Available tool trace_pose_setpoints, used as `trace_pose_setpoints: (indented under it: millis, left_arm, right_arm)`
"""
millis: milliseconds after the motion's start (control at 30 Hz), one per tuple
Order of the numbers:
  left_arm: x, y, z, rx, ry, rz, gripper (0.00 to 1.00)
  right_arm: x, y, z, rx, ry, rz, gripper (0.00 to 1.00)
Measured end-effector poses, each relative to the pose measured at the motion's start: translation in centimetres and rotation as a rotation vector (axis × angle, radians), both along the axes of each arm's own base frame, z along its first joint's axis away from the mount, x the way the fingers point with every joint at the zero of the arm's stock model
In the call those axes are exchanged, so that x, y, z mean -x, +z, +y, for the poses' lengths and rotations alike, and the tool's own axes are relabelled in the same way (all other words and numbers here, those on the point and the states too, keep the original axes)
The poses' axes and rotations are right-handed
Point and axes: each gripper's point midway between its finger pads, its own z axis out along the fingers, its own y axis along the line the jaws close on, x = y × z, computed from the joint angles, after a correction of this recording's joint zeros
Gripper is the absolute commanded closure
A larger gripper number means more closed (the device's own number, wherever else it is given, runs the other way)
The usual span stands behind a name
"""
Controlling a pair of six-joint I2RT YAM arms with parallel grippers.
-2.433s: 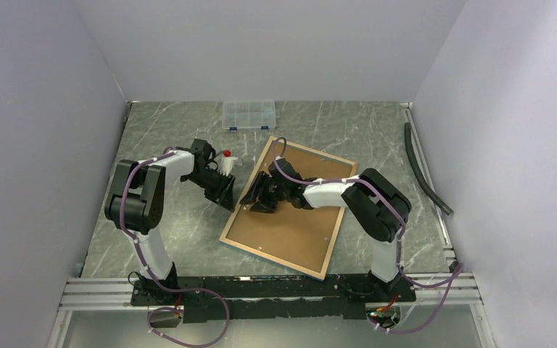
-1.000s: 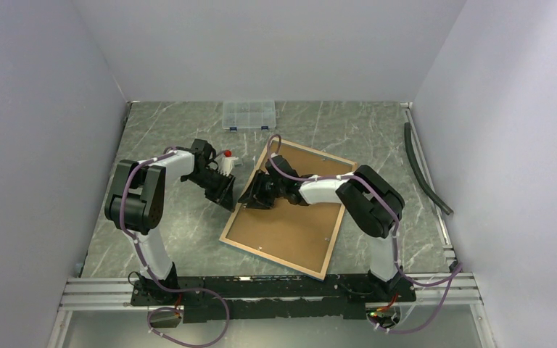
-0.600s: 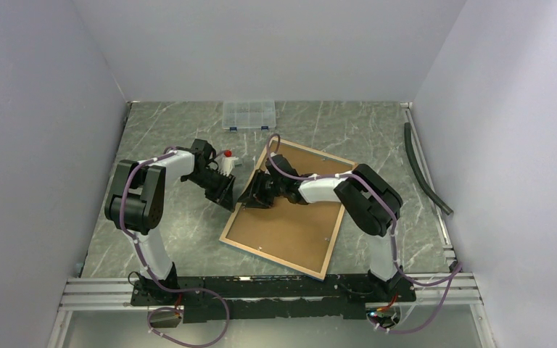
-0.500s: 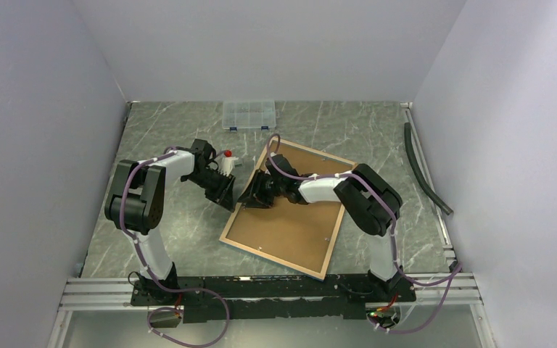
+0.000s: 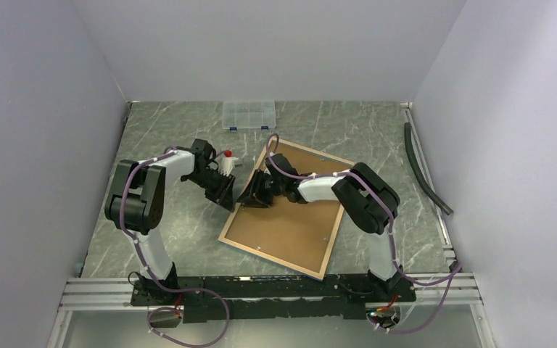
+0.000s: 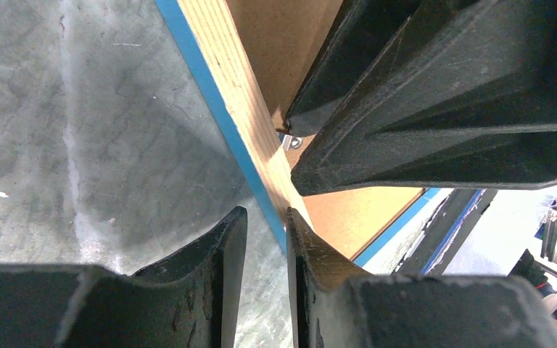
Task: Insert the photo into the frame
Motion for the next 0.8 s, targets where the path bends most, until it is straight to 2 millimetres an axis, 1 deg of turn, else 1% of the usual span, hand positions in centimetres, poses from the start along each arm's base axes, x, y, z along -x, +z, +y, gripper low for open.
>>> trace_pose_setpoints:
  millis: [167, 300, 367, 467, 533, 667, 800]
  left_arm:
    - [0.0, 0.0, 0.0, 0.000, -0.001, 0.000, 0.69]
    - [0.1, 0.0, 0.0, 0.000, -0.002, 0.002, 0.72]
    - [0.1, 0.0, 0.0, -0.001, -0.002, 0.003, 0.74]
    - [0.1, 0.1, 0.0, -0.001, -0.001, 0.004, 0.80]
    - [0.1, 0.1, 0.1, 0.000, -0.002, 0.004, 0.84]
    - [0.0, 0.3, 0.4, 0.002, -0.006, 0.002, 0.88]
    - [0.0, 0.5, 0.8, 0.007, -0.003, 0.010, 0.90]
  right_arm:
    - [0.0, 0.0, 0.4, -0.015, 0.014, 0.002, 0.62]
    - [-0.1, 0.0, 0.8, -0.031, 0.028, -0.001, 0.62]
    - [0.0, 0.0, 0.9, -0.036, 0.037, 0.000, 0.62]
    - [-0.1, 0.0, 0.8, -0.035, 0.044, -0.008, 0.62]
    - [-0.2, 0.0, 0.7, -0.035, 0.046, -0.013, 0.62]
    - [-0.6, 0.0, 0.3, -0.046, 0.038, -0.025, 0.61]
    - [-1.5, 0.2, -0.8, -0.048, 0.015, -0.039, 0.57]
